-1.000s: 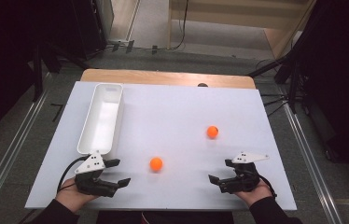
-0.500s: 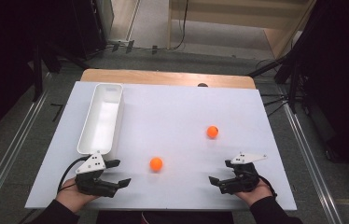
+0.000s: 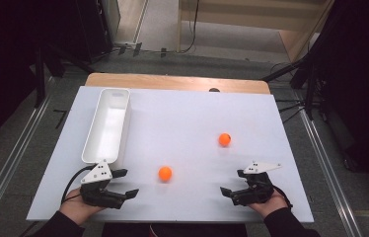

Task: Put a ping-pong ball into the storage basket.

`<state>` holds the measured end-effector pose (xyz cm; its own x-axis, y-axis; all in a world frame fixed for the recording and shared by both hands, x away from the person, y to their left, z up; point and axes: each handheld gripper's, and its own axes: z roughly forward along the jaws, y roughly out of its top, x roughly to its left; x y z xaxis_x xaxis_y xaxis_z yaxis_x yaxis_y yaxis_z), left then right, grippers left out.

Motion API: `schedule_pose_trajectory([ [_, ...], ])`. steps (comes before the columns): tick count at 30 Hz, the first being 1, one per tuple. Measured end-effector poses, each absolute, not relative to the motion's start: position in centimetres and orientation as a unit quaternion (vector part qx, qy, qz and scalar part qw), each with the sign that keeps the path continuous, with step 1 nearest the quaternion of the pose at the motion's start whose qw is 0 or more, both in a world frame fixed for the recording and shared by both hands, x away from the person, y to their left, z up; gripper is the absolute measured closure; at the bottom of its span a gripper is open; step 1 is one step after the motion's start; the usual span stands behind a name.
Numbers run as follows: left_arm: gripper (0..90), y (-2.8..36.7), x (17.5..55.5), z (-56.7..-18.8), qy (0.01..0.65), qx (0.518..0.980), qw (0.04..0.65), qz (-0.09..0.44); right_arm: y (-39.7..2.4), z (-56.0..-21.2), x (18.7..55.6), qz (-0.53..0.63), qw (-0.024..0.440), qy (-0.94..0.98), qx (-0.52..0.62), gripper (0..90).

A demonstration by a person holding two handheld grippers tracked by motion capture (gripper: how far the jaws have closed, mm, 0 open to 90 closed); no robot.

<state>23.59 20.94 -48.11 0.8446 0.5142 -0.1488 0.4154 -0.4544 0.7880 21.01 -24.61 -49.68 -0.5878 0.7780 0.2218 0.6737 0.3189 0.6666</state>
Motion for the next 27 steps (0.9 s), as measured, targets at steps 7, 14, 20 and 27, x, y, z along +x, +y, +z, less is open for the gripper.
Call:
schedule_pose_trajectory([
  [7, 20.8, 20.95, 23.59, -48.07, 0.272, 0.851, 0.446, 0.056, -24.62, -49.70, 21.02, 0.373, 0.070, 0.809, 0.448, 5.0],
  [14, 20.9, 20.92, 23.60, -48.12, 0.276, 0.850, 0.445, 0.049, -24.56, -49.72, 21.06, 0.372, 0.071, 0.811, 0.446, 5.0],
  [20, 21.0, 20.85, 23.59, -48.10, 0.277, 0.849, 0.447, 0.048, -24.58, -49.75, 21.07, 0.372, 0.071, 0.811, 0.447, 5.0],
  [27, 21.0, 20.78, 23.56, -47.90, 0.275, 0.850, 0.447, 0.054, -24.59, -49.75, 21.07, 0.372, 0.070, 0.811, 0.446, 5.0],
])
